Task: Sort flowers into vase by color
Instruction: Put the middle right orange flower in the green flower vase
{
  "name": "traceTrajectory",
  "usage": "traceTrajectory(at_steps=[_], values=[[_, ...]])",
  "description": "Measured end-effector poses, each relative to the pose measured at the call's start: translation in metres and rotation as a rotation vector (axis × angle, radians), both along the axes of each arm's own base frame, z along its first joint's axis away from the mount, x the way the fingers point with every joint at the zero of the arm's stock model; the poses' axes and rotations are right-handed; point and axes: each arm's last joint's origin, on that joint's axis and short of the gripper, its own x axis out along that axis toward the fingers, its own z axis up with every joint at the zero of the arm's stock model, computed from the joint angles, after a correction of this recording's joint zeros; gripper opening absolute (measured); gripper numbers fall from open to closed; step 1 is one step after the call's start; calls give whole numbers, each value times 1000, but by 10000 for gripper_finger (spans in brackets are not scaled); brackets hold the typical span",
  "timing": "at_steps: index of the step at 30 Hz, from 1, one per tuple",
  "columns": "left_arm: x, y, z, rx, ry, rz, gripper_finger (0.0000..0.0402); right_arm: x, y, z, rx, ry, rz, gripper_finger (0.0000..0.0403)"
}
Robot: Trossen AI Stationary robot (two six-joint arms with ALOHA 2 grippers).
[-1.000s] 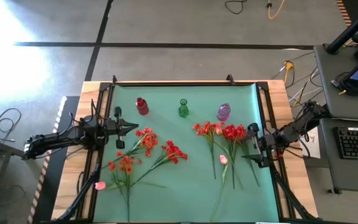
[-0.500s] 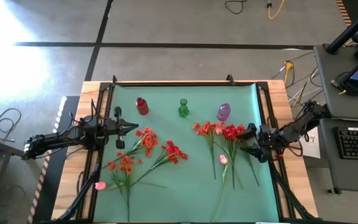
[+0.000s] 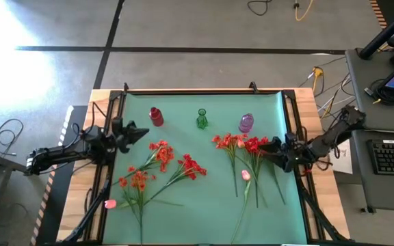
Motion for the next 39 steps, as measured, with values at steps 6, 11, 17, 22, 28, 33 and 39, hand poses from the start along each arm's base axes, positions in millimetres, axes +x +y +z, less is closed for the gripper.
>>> traceTrajectory(at_steps=[6, 11, 17, 22, 28, 33, 39], values=[[0, 2, 0, 64, 19, 65, 0, 23, 15, 8, -90, 159, -81, 325], [3, 1, -2, 1, 27, 28, 0, 42, 24, 21, -93, 315, -152, 325], [9, -3, -4, -14, 54, -26, 0, 58, 27, 34, -36, 550, -239, 325], [13, -3, -5, -16, 68, -39, 0, 72, 30, 41, 37, 691, -287, 325], [19, -3, -11, -73, 131, -47, 0, 97, 32, 44, 123, 805, -246, 325], [26, -5, -5, -53, 66, -65, 0, 116, 25, 41, 133, 913, -238, 325], [31, -6, -2, 58, 48, -81, 0, 131, 10, 28, 250, 1042, -197, 325]])
